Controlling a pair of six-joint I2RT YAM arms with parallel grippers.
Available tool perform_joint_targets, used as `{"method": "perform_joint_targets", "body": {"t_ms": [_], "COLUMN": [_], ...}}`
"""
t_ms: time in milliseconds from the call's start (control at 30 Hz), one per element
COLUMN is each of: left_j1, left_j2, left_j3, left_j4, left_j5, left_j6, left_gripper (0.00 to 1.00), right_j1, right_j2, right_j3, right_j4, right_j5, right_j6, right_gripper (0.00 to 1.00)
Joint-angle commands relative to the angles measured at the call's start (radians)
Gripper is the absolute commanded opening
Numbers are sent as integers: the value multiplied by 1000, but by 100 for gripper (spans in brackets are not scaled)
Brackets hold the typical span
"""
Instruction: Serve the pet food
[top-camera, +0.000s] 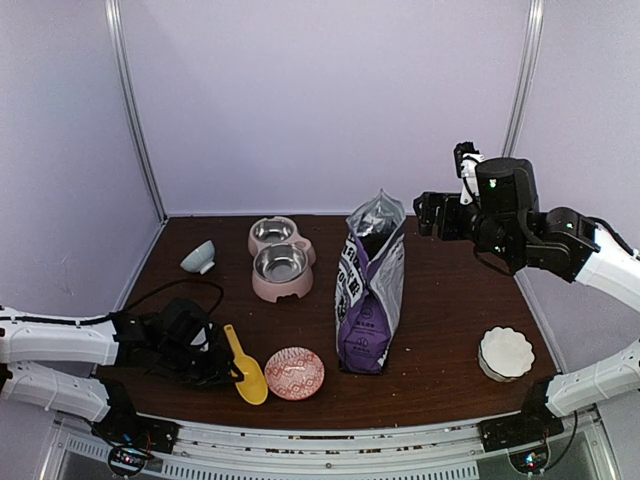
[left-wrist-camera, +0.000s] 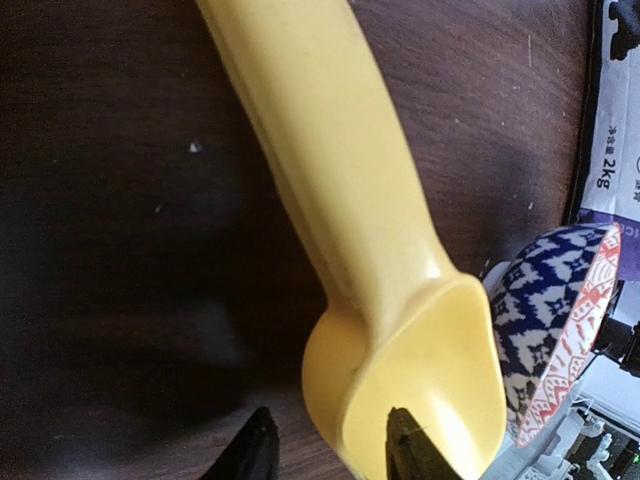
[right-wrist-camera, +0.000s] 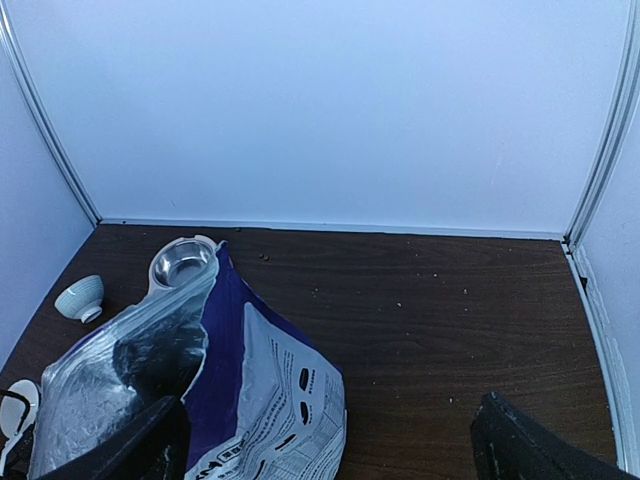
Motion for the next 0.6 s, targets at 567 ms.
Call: {"method": "perform_joint_targets", "body": {"t_ms": [567], "left_j1": [7], "left_j2": [-6], "left_j3": [-37], "left_j4": [79], "left_j5": [45], "left_j6": [-31], "left_gripper": [14], "right_j1": [-4], "right_j2": [5], "right_j3": [-13], "right_j4": [-10], "right_j5": [6], "right_j6": [7], "right_gripper": [100]}}
